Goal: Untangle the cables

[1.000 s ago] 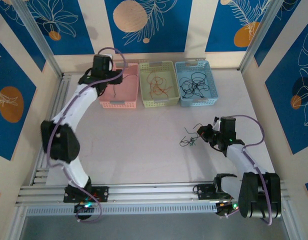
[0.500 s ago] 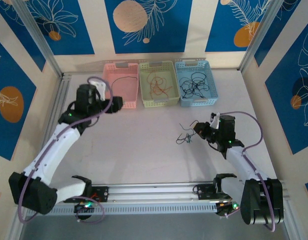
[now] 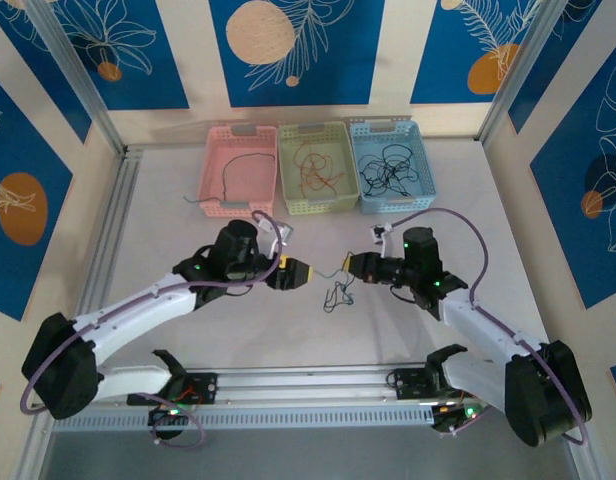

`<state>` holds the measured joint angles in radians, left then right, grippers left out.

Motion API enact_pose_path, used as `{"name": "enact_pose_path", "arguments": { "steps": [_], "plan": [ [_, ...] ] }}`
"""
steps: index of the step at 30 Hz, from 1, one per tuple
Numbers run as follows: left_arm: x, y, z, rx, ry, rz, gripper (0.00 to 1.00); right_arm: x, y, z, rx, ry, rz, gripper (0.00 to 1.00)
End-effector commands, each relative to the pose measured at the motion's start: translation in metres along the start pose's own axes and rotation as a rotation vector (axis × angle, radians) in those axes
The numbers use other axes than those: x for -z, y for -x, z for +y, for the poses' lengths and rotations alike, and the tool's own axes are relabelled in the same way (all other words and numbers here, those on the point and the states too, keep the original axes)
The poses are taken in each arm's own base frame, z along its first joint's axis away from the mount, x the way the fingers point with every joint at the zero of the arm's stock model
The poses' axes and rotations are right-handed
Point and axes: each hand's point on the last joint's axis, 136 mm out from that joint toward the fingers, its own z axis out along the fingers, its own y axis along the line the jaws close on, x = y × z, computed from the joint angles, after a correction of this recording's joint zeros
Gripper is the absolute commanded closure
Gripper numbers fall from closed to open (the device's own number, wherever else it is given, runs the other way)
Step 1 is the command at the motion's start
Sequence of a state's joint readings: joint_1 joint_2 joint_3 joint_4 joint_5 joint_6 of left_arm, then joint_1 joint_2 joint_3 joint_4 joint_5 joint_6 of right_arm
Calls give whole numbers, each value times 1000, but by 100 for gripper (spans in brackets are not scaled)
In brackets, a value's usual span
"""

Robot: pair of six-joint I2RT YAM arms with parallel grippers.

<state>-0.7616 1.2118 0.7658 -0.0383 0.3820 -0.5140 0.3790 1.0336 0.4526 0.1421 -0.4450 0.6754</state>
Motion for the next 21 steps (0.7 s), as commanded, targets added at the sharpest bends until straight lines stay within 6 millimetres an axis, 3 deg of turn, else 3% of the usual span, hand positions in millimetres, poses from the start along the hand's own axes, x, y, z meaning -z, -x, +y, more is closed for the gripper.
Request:
{"name": "enact_pose_path", "arguments": {
  "steps": [1, 6, 15, 18, 21],
  "plan": [
    [-11, 2, -24, 71, -93, -28, 28, -6, 4, 12, 131, 9, -8, 100],
    [-26, -10, -17, 119, -56, -27, 28, -10, -3, 22, 179, 35, 9, 100],
    [-49, -33, -20, 130, -97, 66, 37, -11, -5, 23, 191, 31, 20, 100],
    [-51, -39, -18, 135, -97, 80, 44, -11, -6, 24, 195, 33, 22, 100],
    [-51, -40, -15, 136, -82, 77, 57, -11, -6, 24, 197, 32, 22, 100]
  ]
}}
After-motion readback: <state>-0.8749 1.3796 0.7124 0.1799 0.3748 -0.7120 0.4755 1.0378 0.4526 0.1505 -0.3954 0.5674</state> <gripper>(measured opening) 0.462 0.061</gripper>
